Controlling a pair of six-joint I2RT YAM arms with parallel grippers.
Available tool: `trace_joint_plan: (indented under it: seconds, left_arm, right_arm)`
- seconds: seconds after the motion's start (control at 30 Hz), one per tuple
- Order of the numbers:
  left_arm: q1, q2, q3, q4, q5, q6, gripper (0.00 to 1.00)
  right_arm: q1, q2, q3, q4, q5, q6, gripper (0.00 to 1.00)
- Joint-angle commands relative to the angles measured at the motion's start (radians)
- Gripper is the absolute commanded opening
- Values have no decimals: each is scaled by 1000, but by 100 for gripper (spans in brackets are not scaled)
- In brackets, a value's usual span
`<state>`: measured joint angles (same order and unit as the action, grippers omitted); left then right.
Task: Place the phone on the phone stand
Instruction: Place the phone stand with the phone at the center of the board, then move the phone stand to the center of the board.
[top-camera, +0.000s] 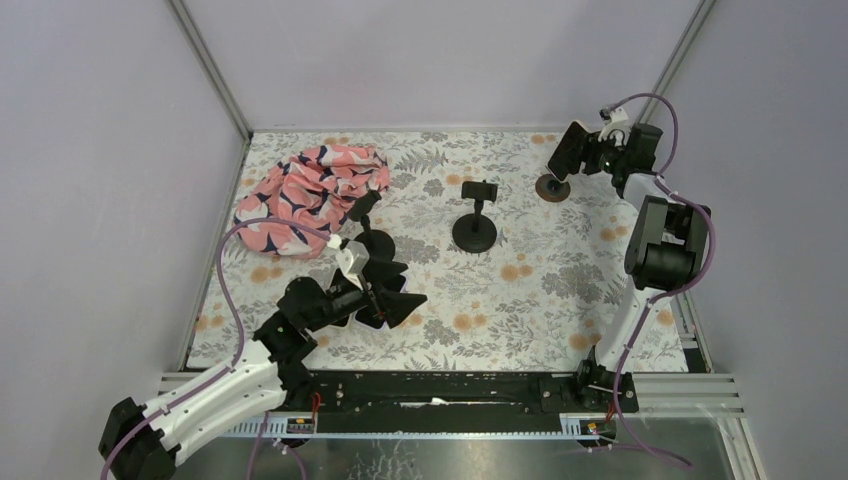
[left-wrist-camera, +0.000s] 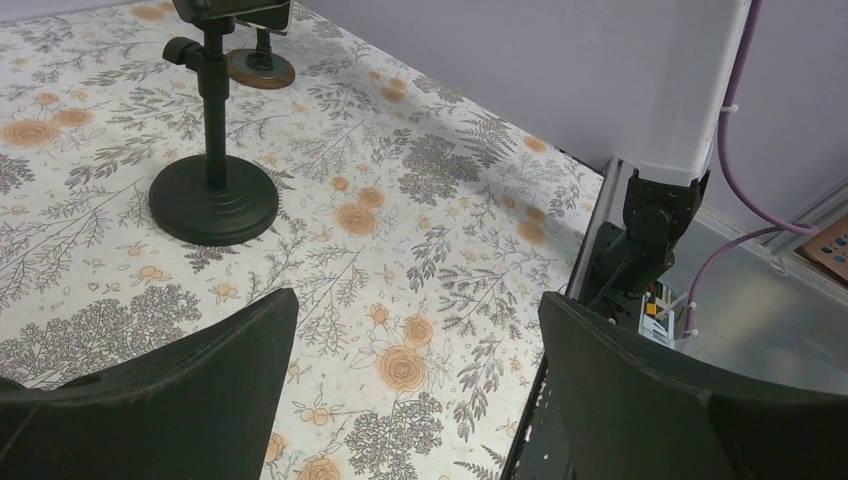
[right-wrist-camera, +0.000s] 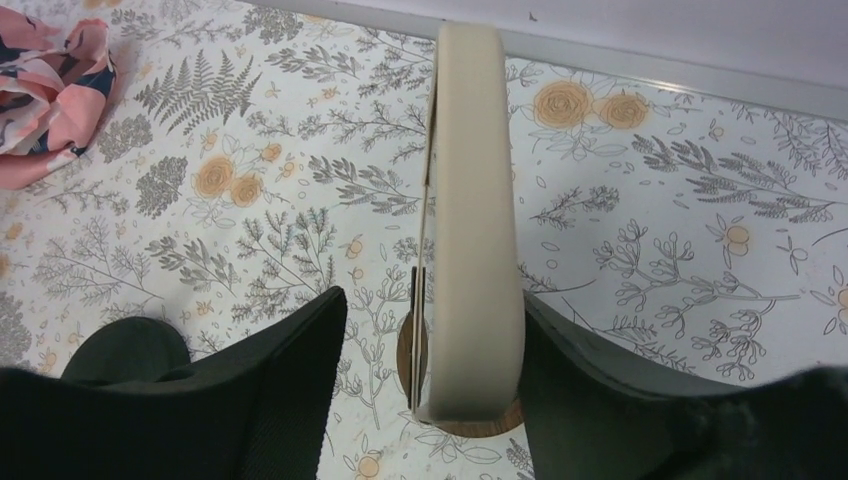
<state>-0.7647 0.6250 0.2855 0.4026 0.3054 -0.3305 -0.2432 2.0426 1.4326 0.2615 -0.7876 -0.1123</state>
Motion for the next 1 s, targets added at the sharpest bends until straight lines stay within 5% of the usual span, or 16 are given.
trace_joint_plan:
  seconds: [0.0, 0.23, 0.53, 0.73, 0.97]
  left_arm:
    - [5, -15, 12, -7, -14, -10, 99]
    - [6, -33, 21, 1, -6, -23, 99]
    - [6, -68, 42, 12, 7, -74, 99]
    - [6, -101, 34, 70, -61, -198, 99]
    - [6, -85, 82, 55, -54, -247, 99]
  right_arm:
    - [-12, -68, -34, 53, 19, 24, 72]
    - [-41, -152, -126, 77, 18, 25, 99]
    - [-62, -361, -303, -3, 2, -1, 100]
    - [-62, -626, -428, -226, -17, -114, 100]
    - [-62, -877, -517, -358, -335, -156, 100]
